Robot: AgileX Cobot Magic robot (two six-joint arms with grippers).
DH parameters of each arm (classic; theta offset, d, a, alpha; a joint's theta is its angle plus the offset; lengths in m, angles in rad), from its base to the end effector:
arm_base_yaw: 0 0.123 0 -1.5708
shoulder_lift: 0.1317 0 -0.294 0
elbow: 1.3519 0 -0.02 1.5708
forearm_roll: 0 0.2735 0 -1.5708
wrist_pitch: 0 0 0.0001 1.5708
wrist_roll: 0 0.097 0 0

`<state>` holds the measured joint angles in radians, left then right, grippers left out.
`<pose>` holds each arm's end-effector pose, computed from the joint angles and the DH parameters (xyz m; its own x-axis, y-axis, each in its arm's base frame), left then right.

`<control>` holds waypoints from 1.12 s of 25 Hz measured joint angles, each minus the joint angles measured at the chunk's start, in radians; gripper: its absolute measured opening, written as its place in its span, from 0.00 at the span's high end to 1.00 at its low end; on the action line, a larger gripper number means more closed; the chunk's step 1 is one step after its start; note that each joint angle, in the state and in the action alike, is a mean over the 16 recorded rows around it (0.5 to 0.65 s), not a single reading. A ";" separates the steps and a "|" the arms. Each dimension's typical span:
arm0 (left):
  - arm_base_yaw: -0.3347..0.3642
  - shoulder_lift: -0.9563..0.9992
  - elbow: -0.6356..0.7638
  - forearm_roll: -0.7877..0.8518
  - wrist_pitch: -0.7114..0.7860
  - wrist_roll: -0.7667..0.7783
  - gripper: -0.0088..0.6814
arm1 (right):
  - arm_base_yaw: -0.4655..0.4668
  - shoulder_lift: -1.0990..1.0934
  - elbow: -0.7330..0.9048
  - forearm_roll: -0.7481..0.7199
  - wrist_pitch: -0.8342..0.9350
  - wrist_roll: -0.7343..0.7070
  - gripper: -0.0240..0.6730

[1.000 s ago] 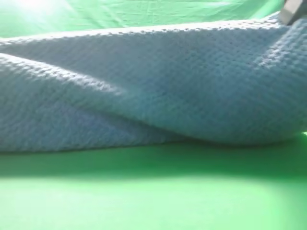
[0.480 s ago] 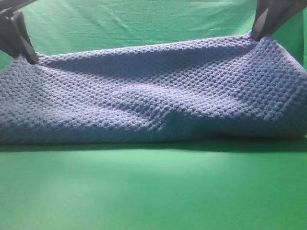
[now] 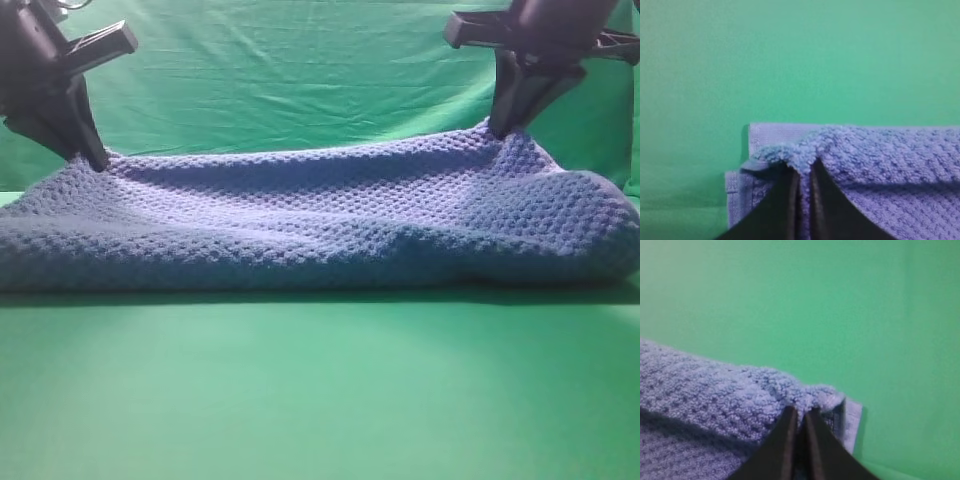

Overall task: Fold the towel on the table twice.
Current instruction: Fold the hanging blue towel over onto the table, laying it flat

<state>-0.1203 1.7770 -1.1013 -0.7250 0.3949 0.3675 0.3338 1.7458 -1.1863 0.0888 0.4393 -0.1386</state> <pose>0.3891 -0.0720 0.1922 -0.8194 -0.2055 -0.5352 0.0201 0.9227 -0.3850 0.3775 0.1348 0.2201 -0.7244 -0.3127 -0.6144 -0.3921 0.9199 -0.0060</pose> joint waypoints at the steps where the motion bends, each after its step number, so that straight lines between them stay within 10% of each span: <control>1: 0.000 0.006 -0.003 0.000 -0.004 0.005 0.91 | 0.000 0.006 -0.003 -0.001 -0.006 0.000 0.83; 15: 0.000 -0.043 -0.028 0.039 0.042 0.073 0.26 | -0.005 -0.055 -0.011 -0.013 0.011 -0.003 0.21; 28: 0.000 -0.332 -0.094 0.107 0.332 0.067 0.83 | -0.005 -0.400 -0.011 -0.014 0.225 -0.001 0.82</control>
<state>-0.1203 1.4453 -1.1956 -0.6184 0.7266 0.4349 0.3285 1.3456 -1.1973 0.0752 0.6645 -0.1397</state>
